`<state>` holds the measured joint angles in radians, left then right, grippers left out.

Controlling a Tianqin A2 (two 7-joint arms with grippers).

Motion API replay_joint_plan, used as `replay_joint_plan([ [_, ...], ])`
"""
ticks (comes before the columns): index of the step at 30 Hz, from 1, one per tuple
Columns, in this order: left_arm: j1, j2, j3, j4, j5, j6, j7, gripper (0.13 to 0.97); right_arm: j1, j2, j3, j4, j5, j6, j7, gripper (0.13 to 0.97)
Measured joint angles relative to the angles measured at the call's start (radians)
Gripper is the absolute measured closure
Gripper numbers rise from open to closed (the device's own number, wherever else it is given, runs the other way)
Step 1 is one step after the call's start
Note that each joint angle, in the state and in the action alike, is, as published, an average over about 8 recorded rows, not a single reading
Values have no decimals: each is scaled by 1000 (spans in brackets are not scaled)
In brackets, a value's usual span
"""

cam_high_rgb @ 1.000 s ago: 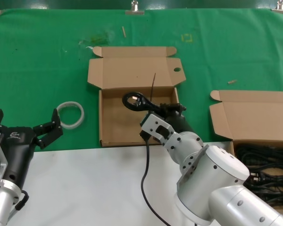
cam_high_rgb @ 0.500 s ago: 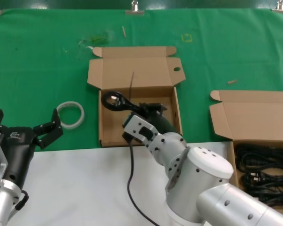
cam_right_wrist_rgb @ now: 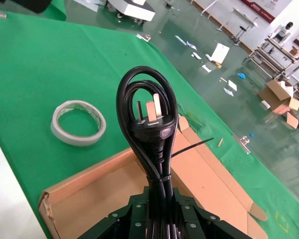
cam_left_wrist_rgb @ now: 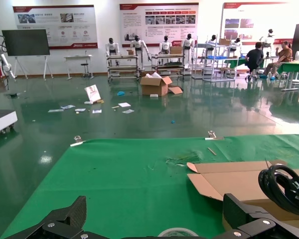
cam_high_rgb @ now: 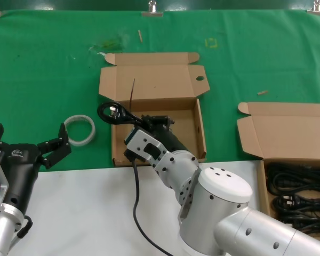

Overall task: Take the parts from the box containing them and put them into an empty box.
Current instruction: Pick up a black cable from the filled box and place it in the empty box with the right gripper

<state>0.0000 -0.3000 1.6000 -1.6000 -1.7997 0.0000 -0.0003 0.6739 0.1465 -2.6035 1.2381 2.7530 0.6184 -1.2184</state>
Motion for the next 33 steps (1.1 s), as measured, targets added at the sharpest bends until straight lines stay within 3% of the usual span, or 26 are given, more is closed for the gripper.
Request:
replay_joint_plan([
  [13, 0, 0, 0, 0, 0, 0, 0, 132, -14, 0, 23, 12, 0, 13, -3, 877],
  [24, 0, 0, 0, 0, 0, 0, 0, 132, -86, 14, 180, -2, 0, 19, -158, 877],
  [33, 0, 0, 0, 0, 0, 0, 0, 132, -84, 27, 177, -7, 0, 9, -141, 873],
])
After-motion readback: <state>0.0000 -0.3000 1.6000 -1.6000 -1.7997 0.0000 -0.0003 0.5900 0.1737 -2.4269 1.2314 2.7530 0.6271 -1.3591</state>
